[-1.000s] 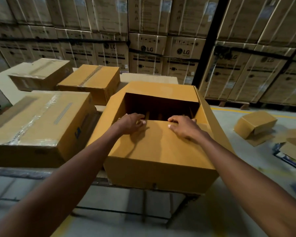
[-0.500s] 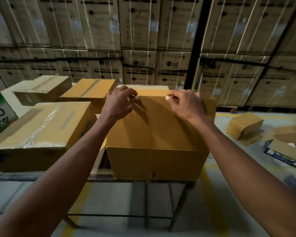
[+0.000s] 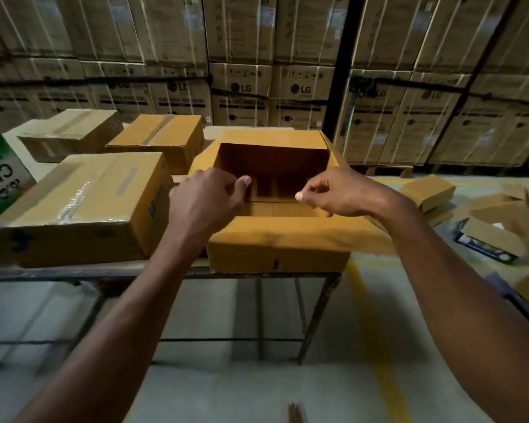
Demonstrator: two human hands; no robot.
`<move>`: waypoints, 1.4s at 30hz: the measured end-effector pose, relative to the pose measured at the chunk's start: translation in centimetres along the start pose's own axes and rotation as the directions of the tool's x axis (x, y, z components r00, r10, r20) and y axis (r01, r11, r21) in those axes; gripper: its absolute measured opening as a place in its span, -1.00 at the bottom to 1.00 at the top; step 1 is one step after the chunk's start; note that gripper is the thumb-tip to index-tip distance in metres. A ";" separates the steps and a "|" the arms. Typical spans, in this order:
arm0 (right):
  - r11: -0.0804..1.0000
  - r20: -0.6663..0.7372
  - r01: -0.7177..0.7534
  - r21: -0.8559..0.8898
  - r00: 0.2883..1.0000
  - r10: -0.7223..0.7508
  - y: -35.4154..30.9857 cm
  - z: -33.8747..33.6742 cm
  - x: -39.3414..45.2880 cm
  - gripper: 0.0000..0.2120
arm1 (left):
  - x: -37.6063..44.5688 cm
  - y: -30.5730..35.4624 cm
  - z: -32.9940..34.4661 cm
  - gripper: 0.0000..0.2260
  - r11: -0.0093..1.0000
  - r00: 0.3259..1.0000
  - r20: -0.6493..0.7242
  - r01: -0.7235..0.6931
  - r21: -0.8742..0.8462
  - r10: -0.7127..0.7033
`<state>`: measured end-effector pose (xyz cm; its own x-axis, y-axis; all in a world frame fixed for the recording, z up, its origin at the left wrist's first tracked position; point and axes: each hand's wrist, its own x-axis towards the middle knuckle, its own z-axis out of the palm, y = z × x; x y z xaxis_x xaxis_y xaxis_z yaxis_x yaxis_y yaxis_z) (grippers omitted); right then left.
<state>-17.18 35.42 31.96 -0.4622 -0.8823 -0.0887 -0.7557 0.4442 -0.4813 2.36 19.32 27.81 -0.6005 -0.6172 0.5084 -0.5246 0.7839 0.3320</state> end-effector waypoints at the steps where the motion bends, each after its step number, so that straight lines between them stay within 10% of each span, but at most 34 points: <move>1: 1.000 0.045 -0.001 -0.016 0.999 0.001 0.0 0.7 -0.1 -0.74 | -0.6 0.2 0.5 -0.57 1.000 0.999 0.052 -0.005 0.001 0.005; 5: 0.984 0.208 0.033 -0.178 0.978 0.005 1.5 4.9 1.6 -0.63 | -1.8 -0.5 4.4 -0.89 0.995 0.930 0.359 -0.055 -0.085 0.082; 11: 0.989 0.284 -0.079 -0.125 0.952 0.112 5.4 11.3 3.6 -0.59 | -3.4 -2.7 11.5 -0.82 0.989 0.761 0.644 0.023 -0.148 0.079; 21: 0.993 0.130 -0.082 -0.082 0.987 0.093 7.2 12.9 6.0 -0.56 | -2.8 -4.0 14.1 -0.67 0.979 0.803 0.592 0.060 -0.193 0.068; 30: 0.997 -0.182 0.073 -0.027 0.980 -0.077 7.1 8.0 11.1 -0.74 | 4.6 0.2 15.9 -0.76 0.957 0.951 0.229 -0.150 -0.247 0.208; 42: 0.996 0.077 -0.056 -0.064 0.995 0.061 14.7 5.6 27.0 -0.23 | 18.2 -2.6 24.4 -0.55 1.000 0.873 0.487 -0.016 -0.009 0.018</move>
<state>-38.13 17.27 17.63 -0.4702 -0.8630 -0.1850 -0.7568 0.5020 -0.4186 -21.93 4.41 16.77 -0.8279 -0.5574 0.0626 -0.5096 0.7941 0.3313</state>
